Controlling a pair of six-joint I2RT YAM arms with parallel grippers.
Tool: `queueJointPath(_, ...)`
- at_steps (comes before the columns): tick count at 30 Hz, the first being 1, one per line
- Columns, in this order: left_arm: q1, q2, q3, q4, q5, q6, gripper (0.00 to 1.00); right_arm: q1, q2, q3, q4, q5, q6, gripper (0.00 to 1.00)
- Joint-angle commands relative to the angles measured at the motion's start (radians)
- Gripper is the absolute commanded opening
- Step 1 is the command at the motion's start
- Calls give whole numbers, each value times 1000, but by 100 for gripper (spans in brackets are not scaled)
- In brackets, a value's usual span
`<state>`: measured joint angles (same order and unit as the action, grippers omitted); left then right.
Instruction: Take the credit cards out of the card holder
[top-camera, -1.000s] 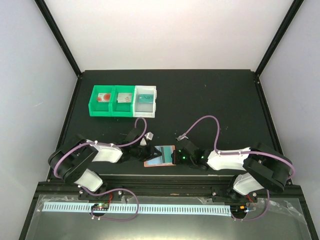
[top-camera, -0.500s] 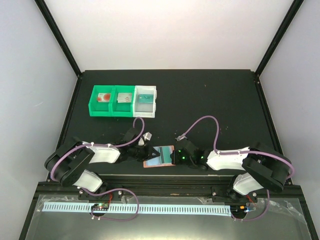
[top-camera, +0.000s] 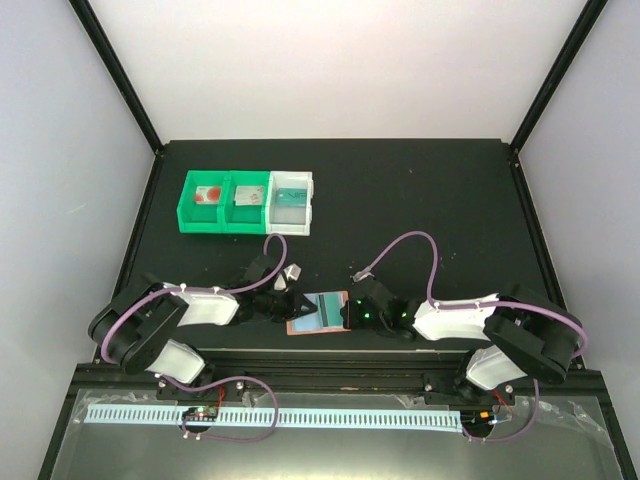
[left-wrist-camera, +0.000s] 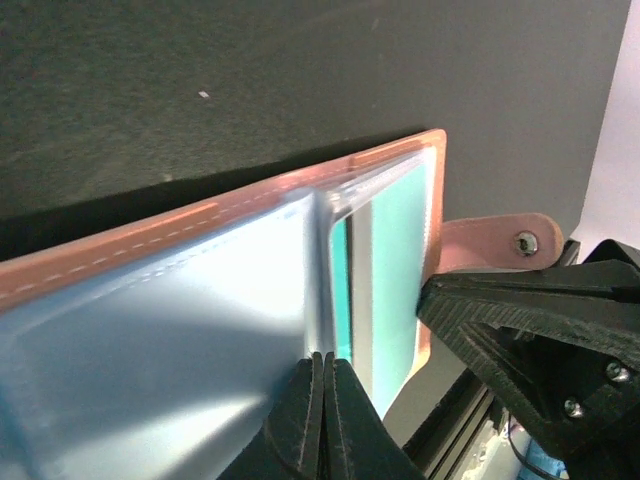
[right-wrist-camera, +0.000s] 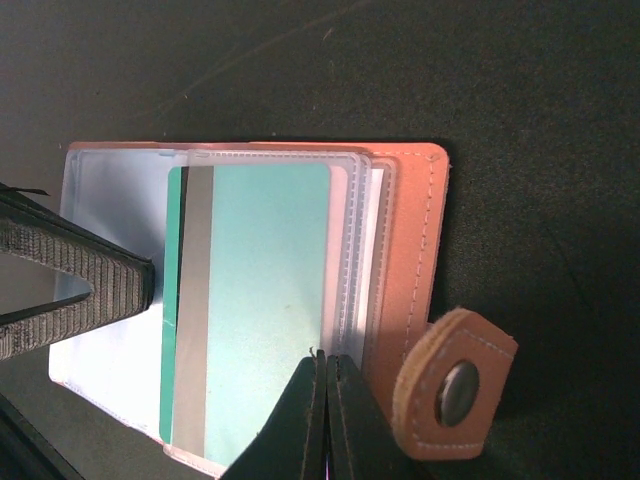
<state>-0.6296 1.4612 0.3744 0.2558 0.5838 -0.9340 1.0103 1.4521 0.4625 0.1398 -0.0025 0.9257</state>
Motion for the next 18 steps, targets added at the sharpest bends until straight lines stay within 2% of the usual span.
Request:
queueJointPath(1,17,-20,-13,-41,4,41,2,5,19,-21,-58,13,1,1)
queueJointPath(6,18,-15,-15,-20,22,34,2,5,17,-19,-53,10,0,2)
queueJointPath(12,15,-3,-32,59,29,-6,18,5,22,-18,-45,6,2,2)
queueJointPath(18,8,72,-49,170,47,-52,20,5,24,-19,-43,2,0,2)
